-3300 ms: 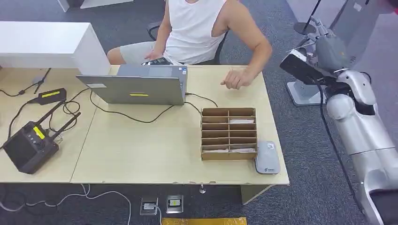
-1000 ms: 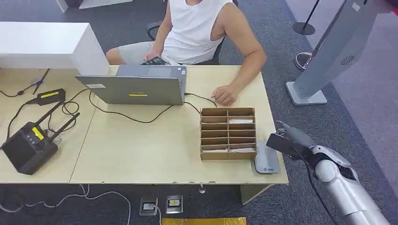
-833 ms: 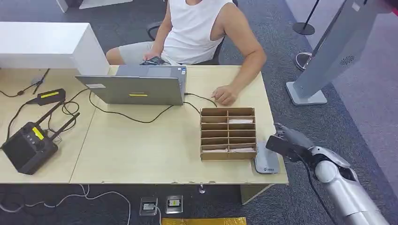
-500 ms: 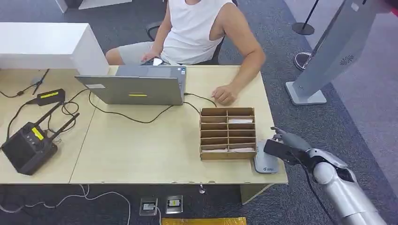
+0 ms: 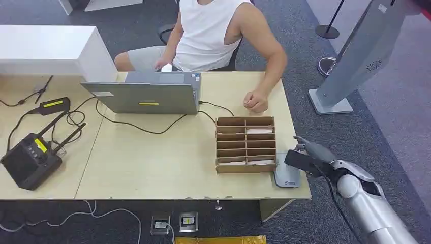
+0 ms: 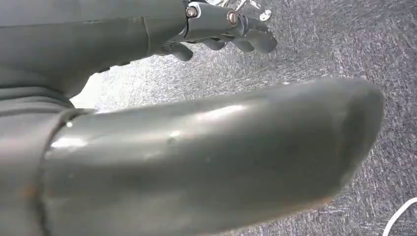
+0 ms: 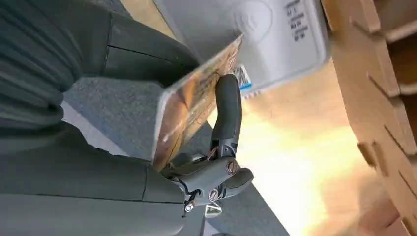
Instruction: Pass the card to the sensor for recognition and then transmit it.
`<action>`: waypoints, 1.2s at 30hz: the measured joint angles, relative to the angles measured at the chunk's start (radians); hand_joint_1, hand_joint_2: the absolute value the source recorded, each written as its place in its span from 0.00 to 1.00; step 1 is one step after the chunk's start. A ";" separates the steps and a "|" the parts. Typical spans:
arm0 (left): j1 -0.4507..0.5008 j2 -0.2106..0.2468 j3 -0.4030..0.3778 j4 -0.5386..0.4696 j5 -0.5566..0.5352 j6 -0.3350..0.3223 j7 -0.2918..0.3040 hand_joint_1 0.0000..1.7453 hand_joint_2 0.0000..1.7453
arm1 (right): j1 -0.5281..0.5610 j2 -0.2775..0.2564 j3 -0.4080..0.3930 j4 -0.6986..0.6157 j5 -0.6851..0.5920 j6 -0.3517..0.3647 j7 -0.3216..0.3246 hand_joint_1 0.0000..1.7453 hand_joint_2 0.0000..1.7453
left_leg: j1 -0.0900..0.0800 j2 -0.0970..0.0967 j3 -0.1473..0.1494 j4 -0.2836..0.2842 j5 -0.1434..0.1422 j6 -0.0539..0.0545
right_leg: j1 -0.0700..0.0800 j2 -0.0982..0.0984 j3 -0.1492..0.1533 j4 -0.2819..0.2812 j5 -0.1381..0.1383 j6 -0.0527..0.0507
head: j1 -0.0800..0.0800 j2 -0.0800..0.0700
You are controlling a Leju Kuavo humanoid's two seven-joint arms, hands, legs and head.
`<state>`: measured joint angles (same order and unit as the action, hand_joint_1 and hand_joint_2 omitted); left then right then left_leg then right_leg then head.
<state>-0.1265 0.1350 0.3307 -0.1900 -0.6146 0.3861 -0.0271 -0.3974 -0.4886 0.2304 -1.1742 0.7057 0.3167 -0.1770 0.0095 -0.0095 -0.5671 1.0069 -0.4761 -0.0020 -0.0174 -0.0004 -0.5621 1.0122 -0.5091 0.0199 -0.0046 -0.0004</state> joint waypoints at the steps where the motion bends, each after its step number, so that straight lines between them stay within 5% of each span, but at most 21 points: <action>1: 0.000 0.000 0.002 0.000 0.000 0.000 0.000 0.00 0.00 | -0.009 -0.002 0.000 0.002 0.003 -0.004 -0.002 1.00 1.00 | 0.000 0.000 0.000 0.000 0.000 0.000 | 0.000 0.000 0.000 0.000 0.000 0.000 | 0.000 0.000; 9: 0.000 0.000 0.005 0.000 -0.003 0.003 -0.007 0.00 0.00 | -0.165 -0.018 -0.008 0.002 0.021 -0.042 -0.023 1.00 1.00 | 0.000 0.000 -0.002 0.000 0.000 0.000 | 0.000 0.000 -0.001 0.000 0.000 0.000 | 0.000 0.000; 15: -0.005 -0.004 0.012 -0.001 -0.018 0.003 -0.024 0.00 0.00 | -0.373 0.008 -0.006 0.002 0.041 -0.159 -0.052 1.00 1.00 | 0.001 -0.004 -0.004 0.000 0.001 -0.001 | 0.001 -0.003 -0.003 0.001 0.000 0.000 | 0.000 0.000; 33: -0.010 -0.009 0.012 -0.001 -0.073 -0.006 -0.045 0.00 0.00 | -0.453 0.111 0.072 0.046 0.113 -0.249 -0.005 1.00 1.00 | 0.002 -0.005 -0.006 0.000 0.001 -0.001 | 0.001 -0.005 -0.004 0.001 0.000 -0.001 | 0.000 0.000; 34: -0.009 -0.009 0.012 -0.001 -0.073 -0.007 -0.045 0.00 0.00 | -0.453 0.114 0.076 0.053 0.113 -0.255 -0.006 0.77 1.00 | 0.002 -0.005 -0.006 0.000 0.001 -0.001 | 0.001 -0.005 -0.004 0.001 0.000 -0.001 | 0.000 0.000; 35: -0.009 -0.009 0.012 -0.001 -0.073 -0.007 -0.045 0.00 0.00 | -0.453 0.118 0.080 0.063 0.114 -0.262 -0.006 0.13 1.00 | 0.002 -0.005 -0.006 0.000 0.001 -0.001 | 0.001 -0.005 -0.004 0.001 0.000 -0.001 | 0.000 0.000; 36: -0.009 -0.009 0.012 -0.001 -0.072 -0.007 -0.045 0.00 0.00 | -0.454 0.122 0.082 0.071 0.116 -0.267 -0.008 0.13 1.00 | 0.002 -0.005 -0.006 0.000 0.001 -0.001 | 0.001 -0.005 -0.004 0.001 0.000 -0.001 | 0.000 0.000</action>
<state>-0.1360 0.1263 0.3429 -0.1911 -0.6870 0.3788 -0.0721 -0.8509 -0.3663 0.3124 -1.1033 0.8213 0.0500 -0.1850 0.0110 -0.0145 -0.5732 1.0070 -0.4752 -0.0028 -0.0159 -0.0051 -0.5666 1.0134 -0.5094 0.0193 -0.0050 -0.0004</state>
